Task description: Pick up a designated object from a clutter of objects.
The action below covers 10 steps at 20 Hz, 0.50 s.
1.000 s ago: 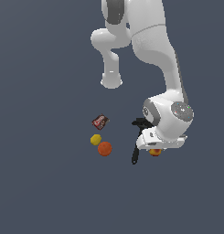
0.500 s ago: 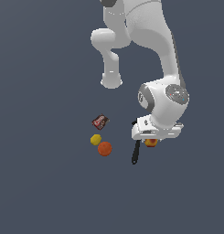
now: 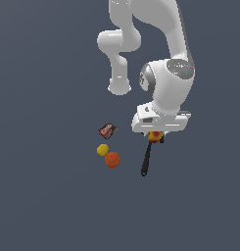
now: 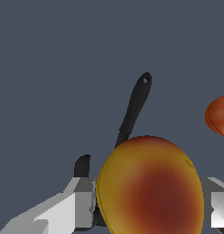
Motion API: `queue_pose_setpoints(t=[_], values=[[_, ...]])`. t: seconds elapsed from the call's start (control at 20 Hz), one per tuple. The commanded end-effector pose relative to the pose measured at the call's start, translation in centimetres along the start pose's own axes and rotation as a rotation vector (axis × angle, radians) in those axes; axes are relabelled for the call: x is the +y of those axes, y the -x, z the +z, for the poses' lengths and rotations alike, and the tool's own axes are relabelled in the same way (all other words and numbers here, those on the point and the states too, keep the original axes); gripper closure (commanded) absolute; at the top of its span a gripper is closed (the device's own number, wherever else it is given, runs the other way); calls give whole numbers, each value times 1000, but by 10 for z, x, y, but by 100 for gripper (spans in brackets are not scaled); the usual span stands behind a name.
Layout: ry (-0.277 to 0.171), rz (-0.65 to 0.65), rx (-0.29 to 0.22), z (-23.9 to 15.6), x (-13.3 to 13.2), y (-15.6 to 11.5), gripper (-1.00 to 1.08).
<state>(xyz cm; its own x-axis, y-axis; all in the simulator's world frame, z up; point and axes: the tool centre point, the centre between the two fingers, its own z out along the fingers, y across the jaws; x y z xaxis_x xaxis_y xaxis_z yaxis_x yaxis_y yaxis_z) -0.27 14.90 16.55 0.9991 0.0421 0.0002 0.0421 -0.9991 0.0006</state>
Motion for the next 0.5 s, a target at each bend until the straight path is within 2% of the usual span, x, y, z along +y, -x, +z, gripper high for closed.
queue_pose_setpoints(t=[0.0, 0.45], values=[[-1, 0, 1, -19, 10, 10, 108], [-3, 1, 1, -86, 47, 47, 108]])
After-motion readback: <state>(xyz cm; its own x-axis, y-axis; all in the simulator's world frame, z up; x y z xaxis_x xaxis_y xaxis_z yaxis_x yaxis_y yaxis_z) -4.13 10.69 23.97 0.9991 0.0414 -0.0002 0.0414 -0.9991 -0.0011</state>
